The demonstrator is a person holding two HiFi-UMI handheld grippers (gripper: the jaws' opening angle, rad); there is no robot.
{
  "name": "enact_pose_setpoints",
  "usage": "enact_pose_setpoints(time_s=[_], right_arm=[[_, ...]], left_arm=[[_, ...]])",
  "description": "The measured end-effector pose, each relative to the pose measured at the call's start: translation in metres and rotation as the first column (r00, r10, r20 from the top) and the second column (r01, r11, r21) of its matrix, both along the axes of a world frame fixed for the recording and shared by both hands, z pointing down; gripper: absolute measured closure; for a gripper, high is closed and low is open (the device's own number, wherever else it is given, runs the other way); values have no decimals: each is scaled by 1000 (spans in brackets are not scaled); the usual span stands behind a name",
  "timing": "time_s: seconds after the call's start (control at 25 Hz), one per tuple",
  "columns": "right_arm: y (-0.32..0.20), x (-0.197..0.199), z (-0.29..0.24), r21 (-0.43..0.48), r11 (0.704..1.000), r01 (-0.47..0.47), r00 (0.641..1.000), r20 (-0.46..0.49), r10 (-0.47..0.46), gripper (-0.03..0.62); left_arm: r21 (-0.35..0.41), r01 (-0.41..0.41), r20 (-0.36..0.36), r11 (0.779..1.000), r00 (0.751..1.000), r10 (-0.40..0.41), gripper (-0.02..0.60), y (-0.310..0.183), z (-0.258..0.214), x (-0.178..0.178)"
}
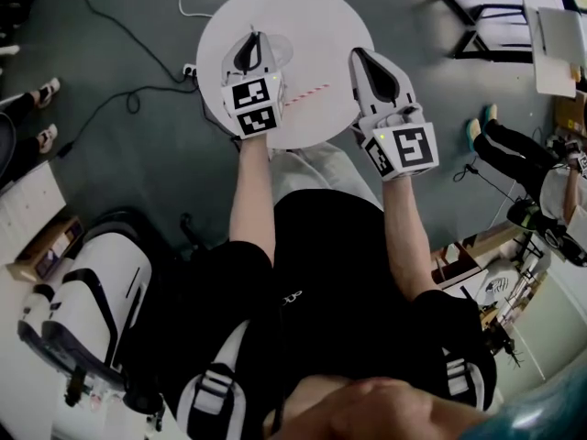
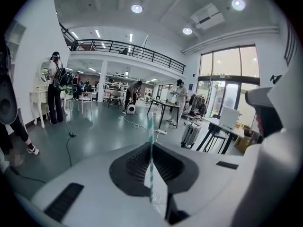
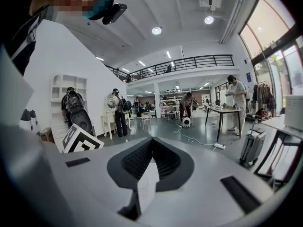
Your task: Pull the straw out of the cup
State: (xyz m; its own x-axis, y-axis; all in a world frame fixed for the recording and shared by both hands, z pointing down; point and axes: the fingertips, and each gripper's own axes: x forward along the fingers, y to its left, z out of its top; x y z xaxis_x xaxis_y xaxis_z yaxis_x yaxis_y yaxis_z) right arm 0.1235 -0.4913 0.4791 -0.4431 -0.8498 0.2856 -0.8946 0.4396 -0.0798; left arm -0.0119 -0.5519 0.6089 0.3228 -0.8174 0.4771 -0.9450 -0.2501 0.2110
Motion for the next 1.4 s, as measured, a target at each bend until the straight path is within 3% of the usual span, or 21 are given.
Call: enact_pose_setpoints(time_s=[0.4, 0.68, 0.92, 1.4], right_arm=[[41, -20, -24, 53, 999, -3, 1000, 16, 3, 577], [70, -33, -45, 104, 994, -17, 998, 55, 12, 577], [89, -45, -78, 177, 984, -12, 994, 109, -8, 577], [82, -68, -144, 310, 949, 66, 977, 175, -125, 577]], left_arm=[[100, -27, -42, 995, 999, 31, 558, 41, -56, -11], [192, -60, -75, 980, 994, 76, 558, 80, -109, -15], [294, -90, -11, 951, 995, 98, 558, 120, -170, -20], [461, -40, -51, 886, 996, 71, 558, 150, -269, -33]])
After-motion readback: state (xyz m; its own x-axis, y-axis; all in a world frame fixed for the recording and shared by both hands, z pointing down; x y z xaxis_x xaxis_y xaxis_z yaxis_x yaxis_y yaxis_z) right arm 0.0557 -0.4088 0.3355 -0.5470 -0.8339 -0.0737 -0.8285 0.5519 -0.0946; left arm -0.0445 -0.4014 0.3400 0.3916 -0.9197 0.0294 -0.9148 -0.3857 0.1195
